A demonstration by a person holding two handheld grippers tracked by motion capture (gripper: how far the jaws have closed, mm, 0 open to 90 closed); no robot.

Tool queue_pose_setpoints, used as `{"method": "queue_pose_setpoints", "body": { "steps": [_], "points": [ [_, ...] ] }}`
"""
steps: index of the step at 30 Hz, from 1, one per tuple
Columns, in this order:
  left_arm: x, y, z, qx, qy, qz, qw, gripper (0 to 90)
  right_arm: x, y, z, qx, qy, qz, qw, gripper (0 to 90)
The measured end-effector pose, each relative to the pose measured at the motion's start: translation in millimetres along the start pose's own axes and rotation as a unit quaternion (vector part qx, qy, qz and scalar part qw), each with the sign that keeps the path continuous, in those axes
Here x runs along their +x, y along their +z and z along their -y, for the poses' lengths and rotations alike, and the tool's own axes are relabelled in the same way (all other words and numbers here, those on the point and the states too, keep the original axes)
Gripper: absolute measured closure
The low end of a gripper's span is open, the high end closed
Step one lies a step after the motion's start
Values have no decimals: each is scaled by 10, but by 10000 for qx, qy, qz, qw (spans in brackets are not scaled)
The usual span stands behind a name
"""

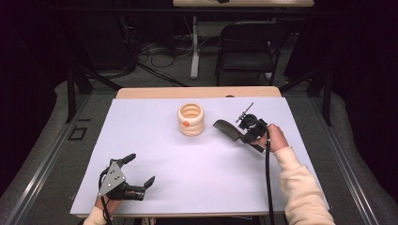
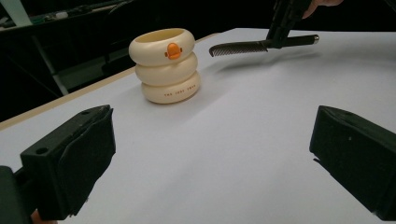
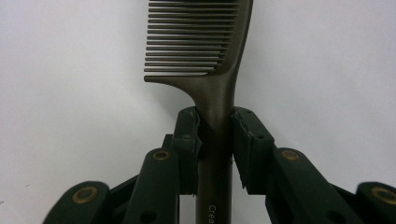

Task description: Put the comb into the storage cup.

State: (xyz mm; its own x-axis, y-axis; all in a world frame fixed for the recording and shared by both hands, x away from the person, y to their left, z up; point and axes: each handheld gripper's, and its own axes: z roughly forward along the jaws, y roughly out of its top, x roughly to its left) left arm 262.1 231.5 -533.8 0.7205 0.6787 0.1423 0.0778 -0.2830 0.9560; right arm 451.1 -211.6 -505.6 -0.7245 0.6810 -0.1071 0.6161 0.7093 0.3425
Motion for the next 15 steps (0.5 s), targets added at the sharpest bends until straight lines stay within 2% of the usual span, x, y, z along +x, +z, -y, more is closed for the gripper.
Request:
{"method": "queue_pose_setpoints", "body": {
  "steps": [5, 7, 9, 10, 11, 12, 14, 15],
  "points": [
    [-1, -1, 0, -4, -2, -3, 10000, 3, -8, -26, 15, -100, 21, 8, 9999, 718],
    [-2, -1, 0, 2, 5, -4, 10000, 2, 5, -44, 24, -124, 144, -23, 9998, 717],
    [-2, -2, -1, 1, 11, 5, 10000, 3, -9, -52, 34, -210, 72, -25, 9997, 718],
    [-3, -3, -1, 0, 12, 0, 10000, 3, 13, -52, 47, -254, 217, -59, 9994, 718],
    [-3, -4, -2, 2, 12, -2, 10000, 3, -15, -53, 46, -291, -4, -53, 9996, 718],
    [-3, -5, -2, -1, 10, -2, 10000, 3, 1, -56, 56, -282, 93, -48, 9995, 718],
    [-3, -5, -1, -3, 9, -6, 10000, 3, 4, -59, 68, -294, 90, -56, 9995, 718],
    [-3, -6, -2, -1, 8, -6, 10000, 2, 15, -70, 74, -249, 197, -80, 9995, 718]
  ]
}}
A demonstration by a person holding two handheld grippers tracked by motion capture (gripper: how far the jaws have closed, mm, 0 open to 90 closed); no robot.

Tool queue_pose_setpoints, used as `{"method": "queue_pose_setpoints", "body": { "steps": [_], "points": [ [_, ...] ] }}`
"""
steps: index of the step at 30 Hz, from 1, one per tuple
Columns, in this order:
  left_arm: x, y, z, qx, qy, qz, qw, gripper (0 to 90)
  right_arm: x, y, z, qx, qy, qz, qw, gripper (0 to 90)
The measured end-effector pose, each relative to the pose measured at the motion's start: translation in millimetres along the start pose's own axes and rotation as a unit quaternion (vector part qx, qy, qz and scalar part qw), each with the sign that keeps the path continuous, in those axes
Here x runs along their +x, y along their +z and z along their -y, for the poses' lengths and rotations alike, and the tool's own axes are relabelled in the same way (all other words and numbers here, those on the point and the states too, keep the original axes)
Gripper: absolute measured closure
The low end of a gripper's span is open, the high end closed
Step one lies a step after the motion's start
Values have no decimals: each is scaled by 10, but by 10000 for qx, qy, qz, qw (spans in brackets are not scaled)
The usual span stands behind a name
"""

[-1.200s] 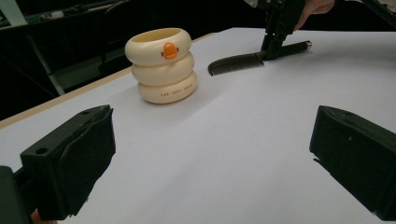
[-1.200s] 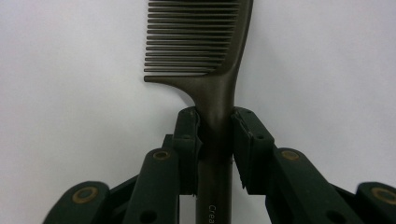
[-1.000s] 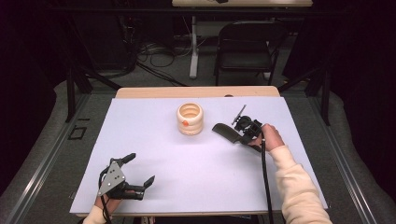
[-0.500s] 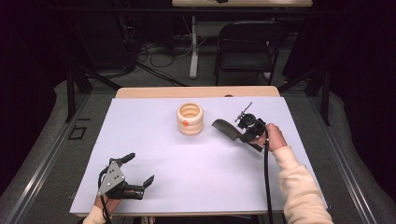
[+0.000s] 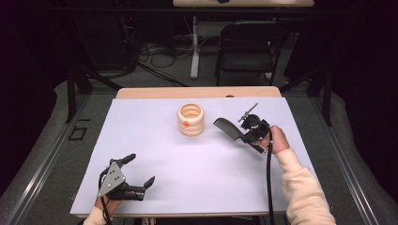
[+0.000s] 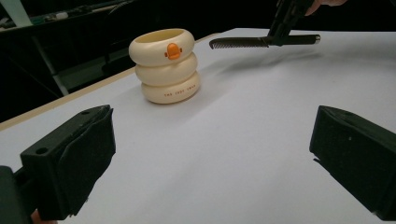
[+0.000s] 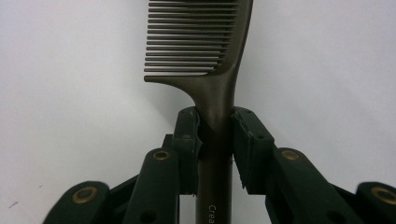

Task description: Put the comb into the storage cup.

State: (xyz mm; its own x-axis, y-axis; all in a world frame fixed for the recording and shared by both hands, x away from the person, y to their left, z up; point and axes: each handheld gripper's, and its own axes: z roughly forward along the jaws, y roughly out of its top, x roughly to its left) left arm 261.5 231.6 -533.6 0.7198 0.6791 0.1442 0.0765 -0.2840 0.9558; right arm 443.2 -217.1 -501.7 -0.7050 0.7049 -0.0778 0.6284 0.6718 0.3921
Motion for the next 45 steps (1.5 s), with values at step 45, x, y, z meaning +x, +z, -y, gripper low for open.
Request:
{"method": "queue_pose_setpoints", "body": {
  "steps": [45],
  "points": [
    [-3, -4, -2, -24, -9, -20, 10000, 3, 29, -189, 4, -1045, 64, 53, 9945, 718]
  ]
}}
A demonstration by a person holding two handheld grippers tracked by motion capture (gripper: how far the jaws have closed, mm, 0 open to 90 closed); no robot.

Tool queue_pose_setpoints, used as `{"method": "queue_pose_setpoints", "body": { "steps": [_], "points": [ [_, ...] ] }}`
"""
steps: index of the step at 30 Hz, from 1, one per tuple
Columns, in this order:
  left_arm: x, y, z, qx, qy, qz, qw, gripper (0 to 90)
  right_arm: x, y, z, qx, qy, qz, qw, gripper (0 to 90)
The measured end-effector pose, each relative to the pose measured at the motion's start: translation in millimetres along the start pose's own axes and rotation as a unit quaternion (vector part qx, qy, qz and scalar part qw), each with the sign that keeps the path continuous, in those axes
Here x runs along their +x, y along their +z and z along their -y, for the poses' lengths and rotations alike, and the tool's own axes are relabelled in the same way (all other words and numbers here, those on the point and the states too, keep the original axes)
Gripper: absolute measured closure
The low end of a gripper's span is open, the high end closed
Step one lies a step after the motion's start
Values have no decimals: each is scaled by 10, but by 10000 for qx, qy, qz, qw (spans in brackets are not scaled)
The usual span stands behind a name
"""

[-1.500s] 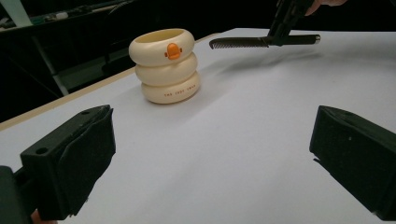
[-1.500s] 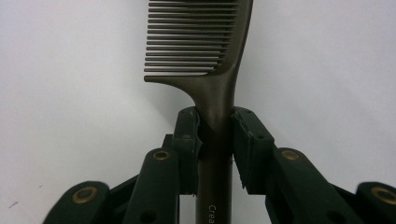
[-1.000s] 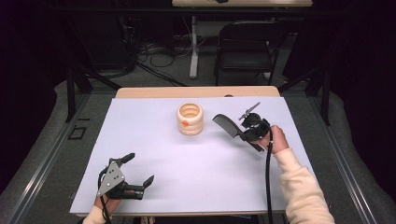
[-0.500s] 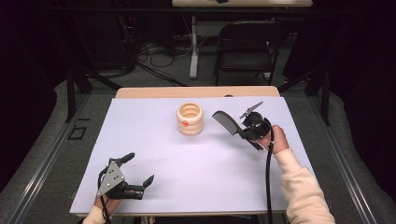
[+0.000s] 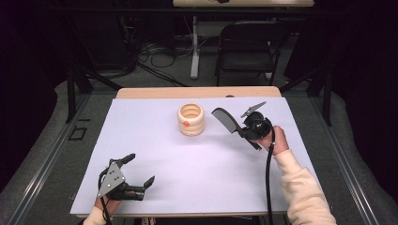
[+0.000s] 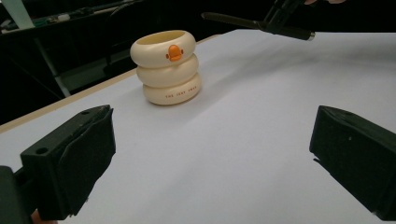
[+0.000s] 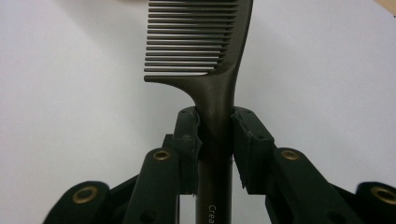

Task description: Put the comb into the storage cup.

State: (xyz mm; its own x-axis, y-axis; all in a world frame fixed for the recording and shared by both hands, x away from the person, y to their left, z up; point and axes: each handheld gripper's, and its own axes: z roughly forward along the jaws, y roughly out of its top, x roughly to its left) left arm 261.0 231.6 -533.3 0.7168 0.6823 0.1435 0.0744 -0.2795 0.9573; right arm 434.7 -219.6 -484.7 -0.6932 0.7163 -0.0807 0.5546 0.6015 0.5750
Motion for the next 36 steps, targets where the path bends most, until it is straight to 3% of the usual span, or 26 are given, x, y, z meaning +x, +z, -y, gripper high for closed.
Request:
{"method": "queue_pose_setpoints", "body": {
  "steps": [36],
  "points": [
    [-3, -4, -4, -3, 33, 12, 10000, 3, 60, -72, -47, -655, 95, 18, 9978, 719]
  ]
}}
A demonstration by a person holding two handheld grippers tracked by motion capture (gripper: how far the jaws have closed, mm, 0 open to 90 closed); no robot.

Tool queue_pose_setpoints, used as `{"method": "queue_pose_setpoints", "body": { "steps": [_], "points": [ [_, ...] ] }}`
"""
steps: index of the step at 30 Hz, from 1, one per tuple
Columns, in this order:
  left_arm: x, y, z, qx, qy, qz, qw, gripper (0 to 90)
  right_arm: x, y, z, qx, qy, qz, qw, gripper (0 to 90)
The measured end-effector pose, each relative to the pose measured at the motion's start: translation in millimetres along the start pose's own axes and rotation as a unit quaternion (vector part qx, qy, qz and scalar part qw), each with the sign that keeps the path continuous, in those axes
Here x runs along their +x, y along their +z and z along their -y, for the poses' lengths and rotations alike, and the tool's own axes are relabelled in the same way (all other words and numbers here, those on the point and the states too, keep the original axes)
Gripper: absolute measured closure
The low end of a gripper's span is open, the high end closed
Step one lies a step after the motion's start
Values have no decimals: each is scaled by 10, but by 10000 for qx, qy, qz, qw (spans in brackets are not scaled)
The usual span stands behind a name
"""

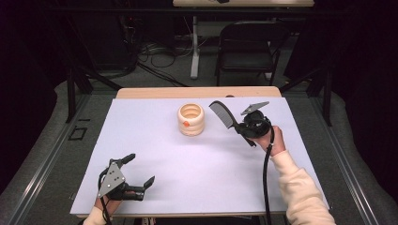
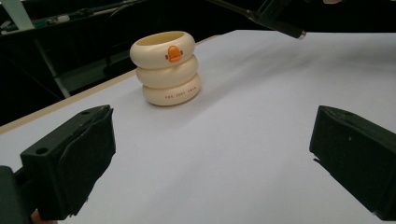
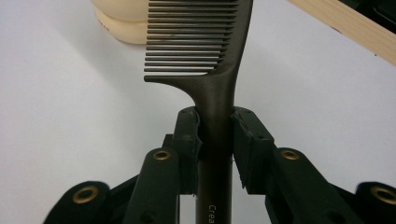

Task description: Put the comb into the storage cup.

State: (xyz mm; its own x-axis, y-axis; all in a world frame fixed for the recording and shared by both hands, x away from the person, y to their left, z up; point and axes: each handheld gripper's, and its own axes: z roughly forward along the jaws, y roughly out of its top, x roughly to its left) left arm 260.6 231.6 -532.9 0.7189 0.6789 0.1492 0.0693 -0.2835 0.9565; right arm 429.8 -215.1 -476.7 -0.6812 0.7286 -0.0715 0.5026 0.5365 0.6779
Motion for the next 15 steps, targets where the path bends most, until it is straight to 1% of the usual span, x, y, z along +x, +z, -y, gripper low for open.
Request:
{"method": "queue_pose_setpoints", "body": {
  "steps": [15],
  "points": [
    [-10, -2, -2, -8, -9, 15, 10000, 3, 45, -26, -28, -274, 47, -24, 9996, 720]
  ]
}}
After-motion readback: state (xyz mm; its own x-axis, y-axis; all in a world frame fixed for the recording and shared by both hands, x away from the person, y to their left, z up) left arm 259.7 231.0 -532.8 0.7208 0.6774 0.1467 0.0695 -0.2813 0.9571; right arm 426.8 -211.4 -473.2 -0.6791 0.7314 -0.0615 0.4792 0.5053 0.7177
